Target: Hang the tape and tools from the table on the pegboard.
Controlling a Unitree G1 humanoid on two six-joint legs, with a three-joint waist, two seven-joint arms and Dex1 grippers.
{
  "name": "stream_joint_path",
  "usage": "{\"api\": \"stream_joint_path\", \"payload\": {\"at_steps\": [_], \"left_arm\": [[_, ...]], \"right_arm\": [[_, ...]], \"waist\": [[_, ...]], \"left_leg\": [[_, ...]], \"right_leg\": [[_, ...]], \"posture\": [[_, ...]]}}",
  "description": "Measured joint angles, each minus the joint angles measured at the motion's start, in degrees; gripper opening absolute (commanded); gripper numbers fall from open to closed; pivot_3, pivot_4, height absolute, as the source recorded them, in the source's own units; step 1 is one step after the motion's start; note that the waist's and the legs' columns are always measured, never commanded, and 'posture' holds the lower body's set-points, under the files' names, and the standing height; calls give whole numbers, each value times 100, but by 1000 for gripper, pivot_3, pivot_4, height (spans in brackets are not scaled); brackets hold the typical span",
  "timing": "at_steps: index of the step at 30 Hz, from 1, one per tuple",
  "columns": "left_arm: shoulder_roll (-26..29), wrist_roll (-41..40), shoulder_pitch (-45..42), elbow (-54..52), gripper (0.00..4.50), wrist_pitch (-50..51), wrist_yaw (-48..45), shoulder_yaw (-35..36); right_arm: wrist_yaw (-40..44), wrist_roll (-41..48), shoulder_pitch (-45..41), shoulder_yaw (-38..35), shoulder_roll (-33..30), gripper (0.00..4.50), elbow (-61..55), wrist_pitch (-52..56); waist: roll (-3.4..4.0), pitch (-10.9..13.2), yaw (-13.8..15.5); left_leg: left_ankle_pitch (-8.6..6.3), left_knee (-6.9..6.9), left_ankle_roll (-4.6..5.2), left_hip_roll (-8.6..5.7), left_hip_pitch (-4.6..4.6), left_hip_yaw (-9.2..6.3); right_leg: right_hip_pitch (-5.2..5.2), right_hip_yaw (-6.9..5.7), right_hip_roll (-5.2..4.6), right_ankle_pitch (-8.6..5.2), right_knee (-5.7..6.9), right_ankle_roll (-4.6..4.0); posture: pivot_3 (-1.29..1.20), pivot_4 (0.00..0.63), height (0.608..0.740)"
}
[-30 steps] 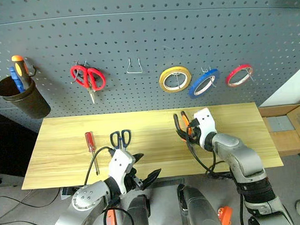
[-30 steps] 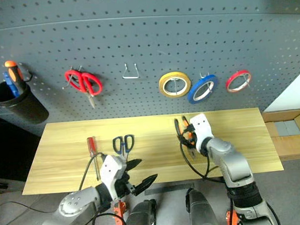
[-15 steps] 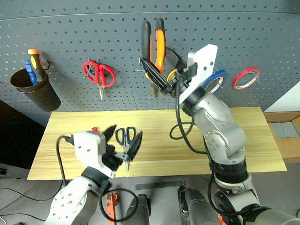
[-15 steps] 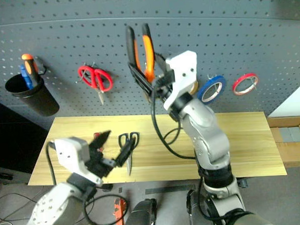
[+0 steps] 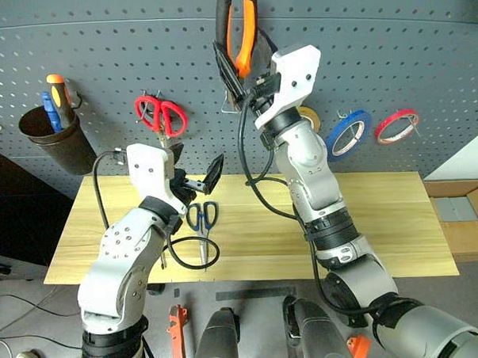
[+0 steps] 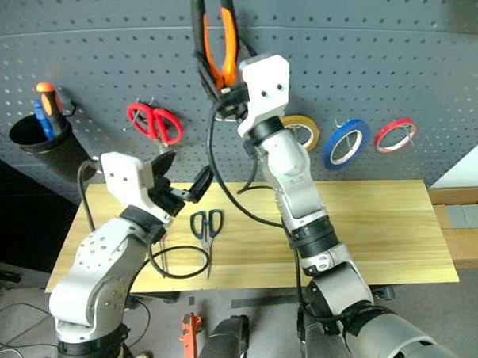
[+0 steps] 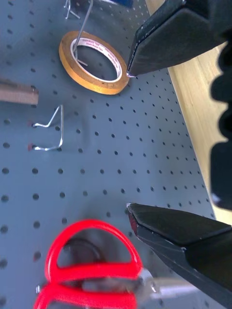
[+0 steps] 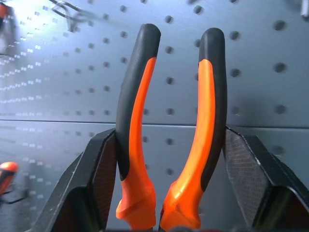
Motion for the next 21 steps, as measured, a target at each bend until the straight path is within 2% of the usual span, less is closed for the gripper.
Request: {"api": "stream_joint_path", "payload": {"at_steps": [7,21], "left_arm": [[77,108,-137,432,4500,-162,-261,-74],[152,100,-303,484,4500,-100,-352,41]], "right_arm": [[-341,-216,-204,5,25,2772,645,-747],[-1152,-689,-591,101,75,2772,2153,-1993]], "waist": [[-3,14,-16],[-18,122,-17]], "left_leg": [[-2,1,5,5,-12,6],[-13,1,25,7,-10,9]], "right_leg": [[-22,9,-8,2,9,-3],[-28,12,-6,5,15,-8]], "posture": [[191,304,740],[249,364,740]]}}
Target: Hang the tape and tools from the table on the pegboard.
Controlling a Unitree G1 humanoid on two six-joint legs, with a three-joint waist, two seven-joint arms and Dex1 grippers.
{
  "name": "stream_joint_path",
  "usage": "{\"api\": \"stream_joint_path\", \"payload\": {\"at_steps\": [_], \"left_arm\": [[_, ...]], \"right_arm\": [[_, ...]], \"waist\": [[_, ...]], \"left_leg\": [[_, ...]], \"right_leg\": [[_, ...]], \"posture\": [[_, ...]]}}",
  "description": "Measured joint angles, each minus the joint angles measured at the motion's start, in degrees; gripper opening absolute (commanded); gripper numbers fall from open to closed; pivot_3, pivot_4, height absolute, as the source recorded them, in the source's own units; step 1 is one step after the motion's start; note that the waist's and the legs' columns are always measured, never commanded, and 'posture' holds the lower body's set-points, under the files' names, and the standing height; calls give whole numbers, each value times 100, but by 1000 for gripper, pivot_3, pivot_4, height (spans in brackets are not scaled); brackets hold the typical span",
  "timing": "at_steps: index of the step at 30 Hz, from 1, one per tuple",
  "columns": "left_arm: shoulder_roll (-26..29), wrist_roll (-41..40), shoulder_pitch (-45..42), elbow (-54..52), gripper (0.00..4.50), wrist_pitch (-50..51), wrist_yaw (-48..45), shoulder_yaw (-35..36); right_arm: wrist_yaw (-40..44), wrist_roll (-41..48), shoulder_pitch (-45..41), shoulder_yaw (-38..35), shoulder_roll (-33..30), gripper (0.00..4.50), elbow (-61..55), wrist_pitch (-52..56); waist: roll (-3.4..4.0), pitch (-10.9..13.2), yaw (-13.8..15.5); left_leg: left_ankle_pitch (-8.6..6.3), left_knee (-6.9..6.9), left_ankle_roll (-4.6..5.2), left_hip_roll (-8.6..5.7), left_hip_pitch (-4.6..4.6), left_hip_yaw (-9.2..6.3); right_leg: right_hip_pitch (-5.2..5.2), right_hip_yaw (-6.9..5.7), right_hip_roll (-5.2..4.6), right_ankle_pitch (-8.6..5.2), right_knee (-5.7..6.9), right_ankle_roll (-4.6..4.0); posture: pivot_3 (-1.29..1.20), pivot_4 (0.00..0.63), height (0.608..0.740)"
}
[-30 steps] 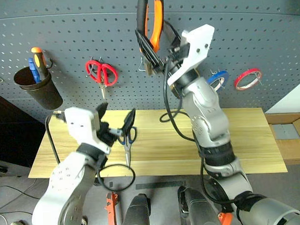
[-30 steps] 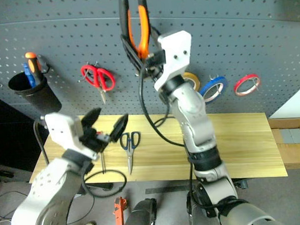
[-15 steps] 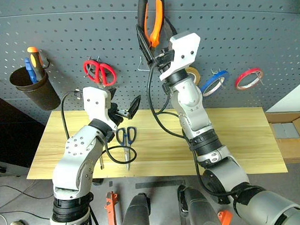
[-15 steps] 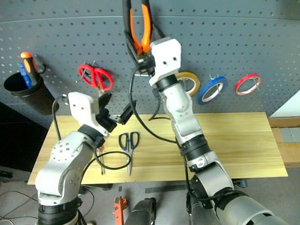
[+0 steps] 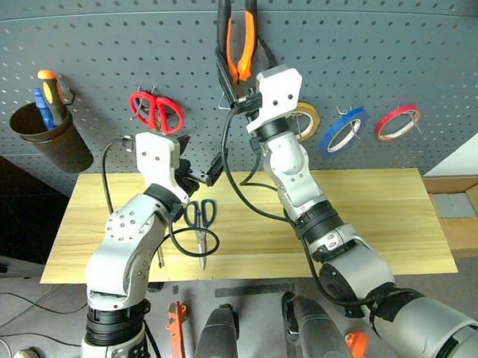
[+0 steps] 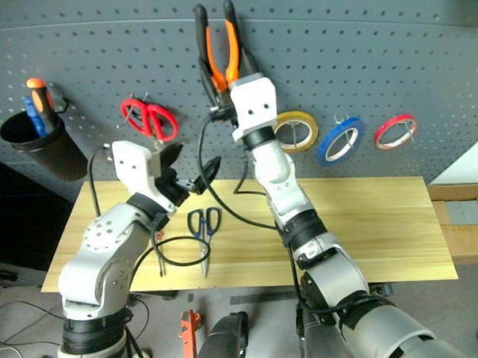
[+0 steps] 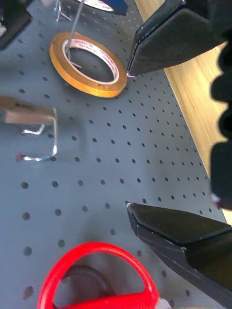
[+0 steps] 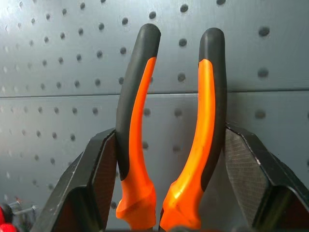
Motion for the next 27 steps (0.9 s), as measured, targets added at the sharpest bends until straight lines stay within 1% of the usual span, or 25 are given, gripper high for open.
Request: {"api": "stream_joint_path", "payload": {"at_steps": [4,10,15,19,21,24,26,27], "left_arm": [[174,-32,158,-14,4500,133,-19,237],[265,-113,160,-53,4500,292,-22,246],[268,-118,160,-53,4500,319,-30,245],[263,-111,149,-29,4500,275,-46,237],[249,-99,110,19,4500,168,-73,226],[233,-58,58,167,4500,21,-96,221],[193,-13,40,267,4500,-87,-121,209],[173,-1,14,336,4500,-146,-140,191]], "right_arm": [[-182,-42,-83,-2,10,2772,372,-234],[-213,-188,-82,18,11,2772,637,-397],[24,-233,22,170,-4,2772,607,-309],[411,-192,579,283,-77,2772,5,-78],[567,-163,797,285,-111,2772,-490,261],[750,-78,1076,277,-208,2772,-1150,778],[903,-38,1199,280,-293,3474,-1547,1140],[1010,-23,1312,293,-363,3738,-1727,1307]], "waist": [[-2,86,11],[-4,184,28],[-6,213,23],[-9,209,20],[-11,202,17],[-16,189,21],[-20,184,33],[-26,176,40]], "left_leg": [[0,0,0,2,-2,-4],[0,1,0,0,-10,-3],[1,-2,-2,7,-12,-3],[2,-1,-3,5,-12,0],[2,0,-4,4,-10,1],[12,-1,-23,4,-10,-4],[13,0,-24,-1,-13,-3],[13,-1,-24,-4,-14,-3]], "right_leg": [[-2,-2,0,0,0,-1],[-6,0,-2,0,-2,0],[-16,0,-3,0,0,0],[-14,5,-7,0,-1,1],[-13,6,-9,1,0,2],[-11,2,-9,1,-2,2],[-10,1,-10,1,-6,2],[-9,0,-12,1,-8,3]], "posture": [[259,383,740],[252,389,740],[225,364,740],[209,340,740],[193,321,740],[184,311,740],[167,290,740],[163,285,740]]}}
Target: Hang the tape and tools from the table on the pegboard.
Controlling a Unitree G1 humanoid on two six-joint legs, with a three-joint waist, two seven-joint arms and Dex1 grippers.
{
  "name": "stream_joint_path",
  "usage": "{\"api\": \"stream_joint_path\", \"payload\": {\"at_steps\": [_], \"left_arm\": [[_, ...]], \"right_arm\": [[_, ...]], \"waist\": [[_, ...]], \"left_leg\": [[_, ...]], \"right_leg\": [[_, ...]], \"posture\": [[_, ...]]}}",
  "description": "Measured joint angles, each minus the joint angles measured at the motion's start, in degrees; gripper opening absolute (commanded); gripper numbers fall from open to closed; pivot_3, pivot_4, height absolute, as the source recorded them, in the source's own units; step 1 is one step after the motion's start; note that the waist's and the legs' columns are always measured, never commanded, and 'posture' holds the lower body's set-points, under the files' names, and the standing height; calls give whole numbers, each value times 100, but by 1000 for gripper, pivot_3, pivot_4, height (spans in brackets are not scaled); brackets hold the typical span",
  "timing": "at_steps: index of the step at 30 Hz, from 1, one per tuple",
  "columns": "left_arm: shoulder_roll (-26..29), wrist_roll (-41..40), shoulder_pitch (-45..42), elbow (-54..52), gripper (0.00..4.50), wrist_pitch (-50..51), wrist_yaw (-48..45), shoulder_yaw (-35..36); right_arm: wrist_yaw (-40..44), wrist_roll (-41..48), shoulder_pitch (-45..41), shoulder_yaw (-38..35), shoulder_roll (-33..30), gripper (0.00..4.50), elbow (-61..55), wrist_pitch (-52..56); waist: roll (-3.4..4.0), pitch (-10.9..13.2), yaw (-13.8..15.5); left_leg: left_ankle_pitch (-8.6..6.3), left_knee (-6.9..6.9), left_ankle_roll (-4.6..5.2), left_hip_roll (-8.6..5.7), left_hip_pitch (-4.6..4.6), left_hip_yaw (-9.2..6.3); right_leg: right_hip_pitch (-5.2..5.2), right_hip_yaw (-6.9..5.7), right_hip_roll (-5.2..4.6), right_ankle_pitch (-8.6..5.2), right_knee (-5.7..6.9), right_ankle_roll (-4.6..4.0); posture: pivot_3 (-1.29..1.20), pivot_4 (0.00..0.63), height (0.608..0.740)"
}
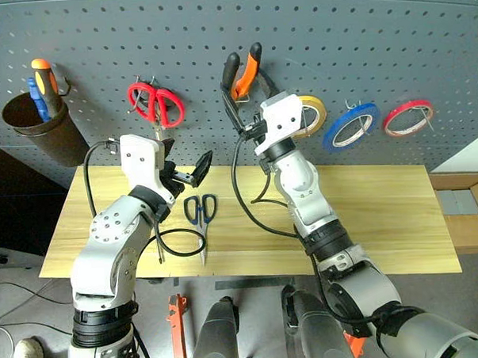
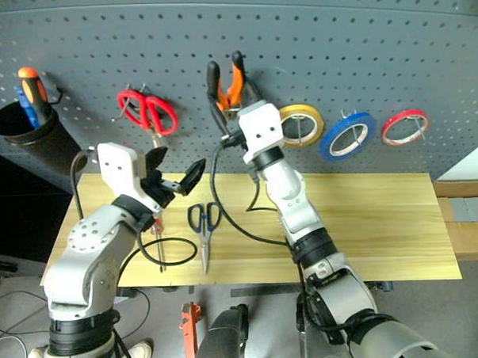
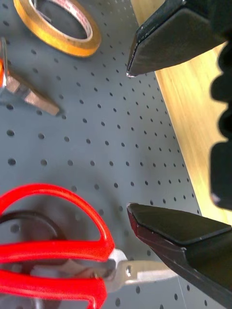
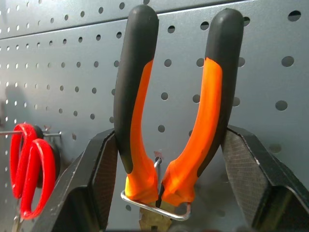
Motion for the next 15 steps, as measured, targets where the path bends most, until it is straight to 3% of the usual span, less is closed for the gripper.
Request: {"api": "stream_joint_path", "payload": {"at_steps": [2,3,10,15], "left_arm": [[-35,24,-76,103,4500,-90,-9,-19],[-50,37,-94,153,4500,-174,-14,-32],[-154,144,-243,574,4500,-554,-139,-141],[-166,146,-149,633,4500,-634,-116,-170]], "right_arm": [[197,5,269,73,-150,4393,-232,306],[242,5,370,71,-210,4451,-306,441],[531,83,480,-60,-636,4451,-1295,1109],[1157,485,1033,-88,-1201,4451,-2290,1868]], "waist": [[-8,-4,3],[-9,-5,-5],[-34,-76,-53],[-47,-158,-50]], "left_leg": [[0,4,-1,0,-6,2],[1,4,-2,-1,-6,9],[8,8,-14,2,-6,26],[8,12,-14,3,-6,32]], "right_leg": [[-1,0,-1,4,-6,5],[-3,5,-4,5,-4,8],[-19,6,9,24,0,-9],[-18,15,8,29,3,-4]], "posture": [[145,264,740],[135,254,740],[99,227,740],[69,226,740]]}}
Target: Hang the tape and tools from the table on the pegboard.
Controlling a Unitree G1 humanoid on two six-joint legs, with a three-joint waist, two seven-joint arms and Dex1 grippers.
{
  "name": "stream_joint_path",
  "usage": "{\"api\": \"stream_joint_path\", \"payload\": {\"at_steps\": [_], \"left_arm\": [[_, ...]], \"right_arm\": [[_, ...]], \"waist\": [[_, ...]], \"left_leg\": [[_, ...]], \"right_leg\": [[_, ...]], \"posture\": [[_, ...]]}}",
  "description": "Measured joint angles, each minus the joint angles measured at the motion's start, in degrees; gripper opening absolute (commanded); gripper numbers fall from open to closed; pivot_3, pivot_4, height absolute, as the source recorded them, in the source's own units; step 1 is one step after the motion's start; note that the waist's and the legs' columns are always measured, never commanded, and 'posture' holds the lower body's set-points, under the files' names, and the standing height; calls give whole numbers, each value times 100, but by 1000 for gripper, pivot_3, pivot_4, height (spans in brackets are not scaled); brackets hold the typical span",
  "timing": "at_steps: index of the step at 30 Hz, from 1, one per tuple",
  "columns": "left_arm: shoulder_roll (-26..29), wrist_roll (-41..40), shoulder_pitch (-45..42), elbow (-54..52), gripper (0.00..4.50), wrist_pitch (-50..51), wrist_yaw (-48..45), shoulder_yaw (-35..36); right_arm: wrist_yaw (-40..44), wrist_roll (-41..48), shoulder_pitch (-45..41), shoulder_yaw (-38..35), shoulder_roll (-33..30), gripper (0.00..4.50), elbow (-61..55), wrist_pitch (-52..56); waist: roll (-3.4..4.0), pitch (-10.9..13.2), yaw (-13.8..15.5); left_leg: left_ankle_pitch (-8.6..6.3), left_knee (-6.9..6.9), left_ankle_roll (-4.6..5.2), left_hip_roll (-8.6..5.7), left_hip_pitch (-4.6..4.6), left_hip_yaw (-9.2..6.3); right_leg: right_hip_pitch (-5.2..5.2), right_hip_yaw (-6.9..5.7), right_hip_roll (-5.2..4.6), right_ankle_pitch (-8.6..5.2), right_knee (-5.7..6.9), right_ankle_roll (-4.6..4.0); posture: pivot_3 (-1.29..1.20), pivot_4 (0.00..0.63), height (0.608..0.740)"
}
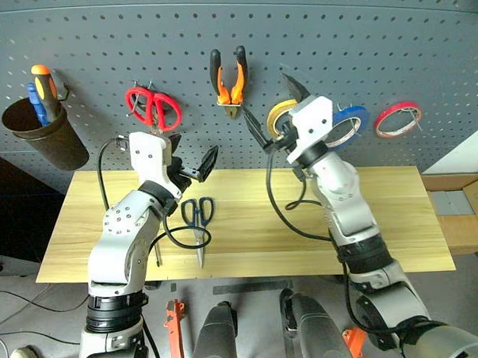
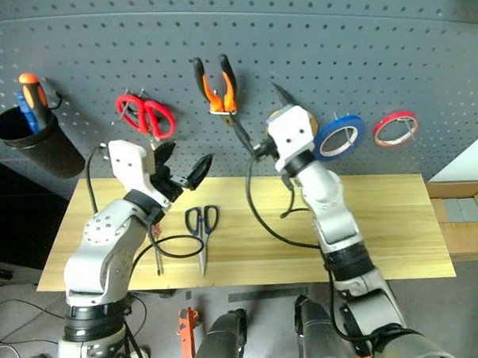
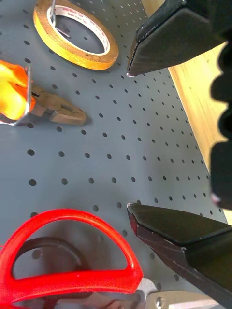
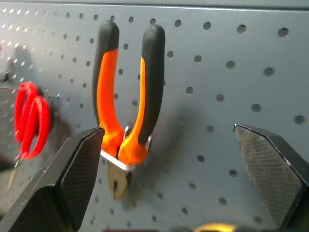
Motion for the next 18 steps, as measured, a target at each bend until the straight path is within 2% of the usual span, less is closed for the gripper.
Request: {"api": "stream_joint_path", "payload": {"at_steps": [2,5,9,14,18], "left_arm": [[-39,27,212,-69,4500,110,129,-7],[-157,234,1005,-382,4500,434,531,-21],[-552,770,1687,-338,4500,727,1265,-234],[-1053,1312,1968,289,4500,631,1873,-433],[-1337,1522,2153,651,4500,625,2142,-468]], "right_arm": [[335,278,273,-26,-296,4451,-446,412],[1121,871,1080,-20,-1050,4451,-1411,1165],[2226,1152,2292,312,-1965,4451,-1780,1363],[3050,1086,2715,741,-2233,4451,-1597,712],[3508,1101,2702,816,-2272,4451,-1224,391]], "waist": [[1,-20,-11],[2,-51,-31],[3,-52,-38],[7,-43,-134],[6,-33,-176]], "left_leg": [[-1,3,2,2,0,6],[-15,1,27,6,1,7],[-18,15,38,-1,17,-4],[-12,29,48,-5,118,3],[-9,27,52,1,166,2]], "right_leg": [[0,7,-1,5,-2,6],[5,10,-5,5,-10,7],[33,2,2,5,-8,8],[138,3,20,-2,-17,40],[177,9,53,-24,-15,7]], "posture": [[52,235,740],[35,255,740],[30,278,740],[19,311,740],[14,333,740]]}}
